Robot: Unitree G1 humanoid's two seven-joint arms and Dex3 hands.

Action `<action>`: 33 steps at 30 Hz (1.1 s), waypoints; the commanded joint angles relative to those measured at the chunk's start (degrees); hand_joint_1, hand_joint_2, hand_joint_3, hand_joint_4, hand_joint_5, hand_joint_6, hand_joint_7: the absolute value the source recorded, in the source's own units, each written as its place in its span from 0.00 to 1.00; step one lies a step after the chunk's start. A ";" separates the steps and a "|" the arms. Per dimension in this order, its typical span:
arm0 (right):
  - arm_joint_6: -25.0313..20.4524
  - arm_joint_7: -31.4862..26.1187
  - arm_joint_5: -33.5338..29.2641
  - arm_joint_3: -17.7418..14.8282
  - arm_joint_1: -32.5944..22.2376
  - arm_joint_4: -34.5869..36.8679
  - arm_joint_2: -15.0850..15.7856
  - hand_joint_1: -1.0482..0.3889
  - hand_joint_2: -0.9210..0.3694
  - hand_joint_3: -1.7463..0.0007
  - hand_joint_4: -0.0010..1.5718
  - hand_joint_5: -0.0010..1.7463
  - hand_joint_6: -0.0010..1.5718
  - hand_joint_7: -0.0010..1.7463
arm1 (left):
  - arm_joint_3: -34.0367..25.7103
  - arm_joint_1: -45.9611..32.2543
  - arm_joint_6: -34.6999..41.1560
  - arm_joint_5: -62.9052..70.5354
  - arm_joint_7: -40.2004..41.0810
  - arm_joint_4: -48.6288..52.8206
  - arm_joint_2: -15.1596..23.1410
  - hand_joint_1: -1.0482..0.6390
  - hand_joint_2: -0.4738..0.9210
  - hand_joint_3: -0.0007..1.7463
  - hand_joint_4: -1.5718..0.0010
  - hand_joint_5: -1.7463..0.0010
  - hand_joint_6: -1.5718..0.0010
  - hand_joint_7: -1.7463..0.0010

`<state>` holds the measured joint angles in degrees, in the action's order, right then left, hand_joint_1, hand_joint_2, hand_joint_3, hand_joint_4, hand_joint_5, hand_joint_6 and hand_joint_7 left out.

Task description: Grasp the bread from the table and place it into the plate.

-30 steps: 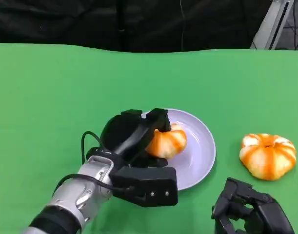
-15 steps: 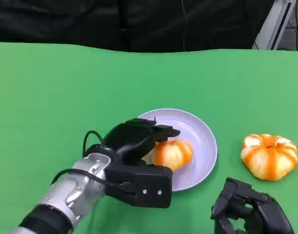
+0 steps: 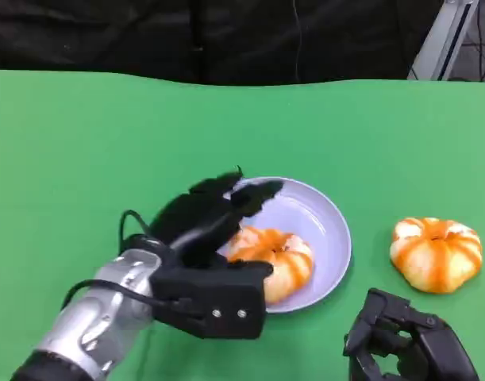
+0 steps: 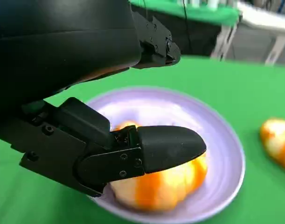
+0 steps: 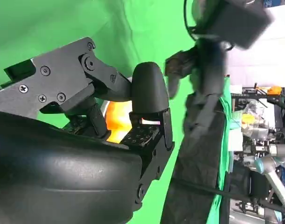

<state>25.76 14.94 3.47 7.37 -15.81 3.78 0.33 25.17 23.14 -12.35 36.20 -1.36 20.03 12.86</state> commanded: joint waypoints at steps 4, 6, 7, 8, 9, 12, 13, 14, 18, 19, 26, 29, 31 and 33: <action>0.83 0.71 1.47 -0.77 0.55 1.02 0.68 0.63 0.20 0.41 0.49 1.00 0.46 0.88 | -6.92 -8.38 2.31 -7.57 -3.35 -12.75 2.36 0.24 1.00 0.27 0.89 0.96 0.75 0.96; 1.03 1.01 1.74 -0.87 0.65 1.30 0.66 0.63 0.20 0.41 0.49 1.00 0.46 0.88 | -10.46 -11.67 5.04 -16.01 -6.66 -16.89 0.75 0.33 1.00 0.24 0.82 0.95 0.67 0.95; 1.14 1.15 1.87 -0.90 0.70 1.43 0.66 0.63 0.20 0.41 0.49 1.00 0.46 0.88 | -12.34 -13.15 6.71 -21.42 -8.89 -18.71 -0.28 0.46 1.00 0.25 0.78 0.94 0.61 0.94; 1.30 1.22 1.96 -0.97 0.75 1.61 0.65 0.63 0.20 0.41 0.49 1.00 0.46 0.88 | -15.03 -14.99 9.61 -28.80 -11.36 -21.01 -1.87 0.52 1.00 0.26 0.76 0.93 0.58 0.93; 1.35 1.23 1.96 -1.01 0.78 1.69 0.64 0.63 0.20 0.41 0.49 1.00 0.46 0.88 | -17.57 -16.65 13.04 -35.32 -13.12 -23.28 -3.29 0.58 1.00 0.29 0.67 0.91 0.49 0.91; 1.16 1.00 1.62 -1.05 0.76 1.58 0.62 0.62 0.20 0.41 0.49 1.00 0.46 0.88 | -22.98 -20.26 19.96 -48.32 -16.27 -27.42 -4.99 0.59 1.00 0.28 0.47 0.86 0.33 0.88; 1.03 0.92 1.50 -1.03 0.74 1.46 0.63 0.62 0.20 0.41 0.49 1.00 0.46 0.88 | -24.52 -21.31 21.52 -51.91 -17.21 -28.33 -5.25 0.59 0.96 0.34 0.39 0.80 0.28 0.85; 1.07 0.92 1.45 -1.00 0.76 1.44 0.64 0.62 0.20 0.41 0.49 1.00 0.46 0.88 | -26.38 -23.02 23.02 -56.03 -18.35 -29.52 -5.41 0.59 0.92 0.40 0.35 0.76 0.26 0.83; 1.45 0.97 1.27 -1.04 0.91 1.62 0.72 0.63 0.20 0.42 0.49 1.00 0.46 0.88 | -31.76 -29.34 28.18 -66.41 -21.48 -33.34 -4.22 0.59 0.74 0.70 0.40 0.13 0.40 0.23; 1.48 1.01 1.30 -1.07 0.95 1.68 0.77 0.63 0.20 0.41 0.49 1.00 0.46 0.88 | -32.79 -30.65 29.47 -68.06 -21.91 -34.08 -3.74 0.58 0.75 0.68 0.41 0.05 0.44 0.13; 1.79 1.26 1.45 -1.20 1.31 2.33 0.85 0.63 0.20 0.42 0.49 1.00 0.46 0.87 | -38.13 -37.25 32.18 -76.18 -30.35 -30.74 -1.36 0.58 0.77 0.64 0.43 0.00 0.48 0.04; 2.07 1.42 1.61 -1.27 1.38 2.57 0.80 0.64 0.20 0.42 0.49 1.00 0.46 0.87 | -38.61 -37.78 31.70 -76.21 -32.08 -29.66 -1.13 0.57 0.76 0.63 0.44 0.00 0.49 0.03; 2.12 1.46 1.61 -1.30 1.40 2.62 0.78 0.64 0.20 0.42 0.49 1.00 0.46 0.87 | -38.77 -37.73 31.69 -76.10 -32.43 -29.52 -1.22 0.57 0.76 0.63 0.44 0.00 0.49 0.03; 2.15 1.50 1.61 -1.32 1.41 2.65 0.75 0.64 0.20 0.42 0.49 1.00 0.46 0.87 | -38.89 -37.71 31.73 -75.99 -32.61 -29.48 -1.32 0.57 0.77 0.63 0.44 0.00 0.49 0.03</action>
<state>27.08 16.39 4.41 6.58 -14.26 5.98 0.43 -13.12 -14.87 19.96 -39.64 -33.07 -9.78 10.70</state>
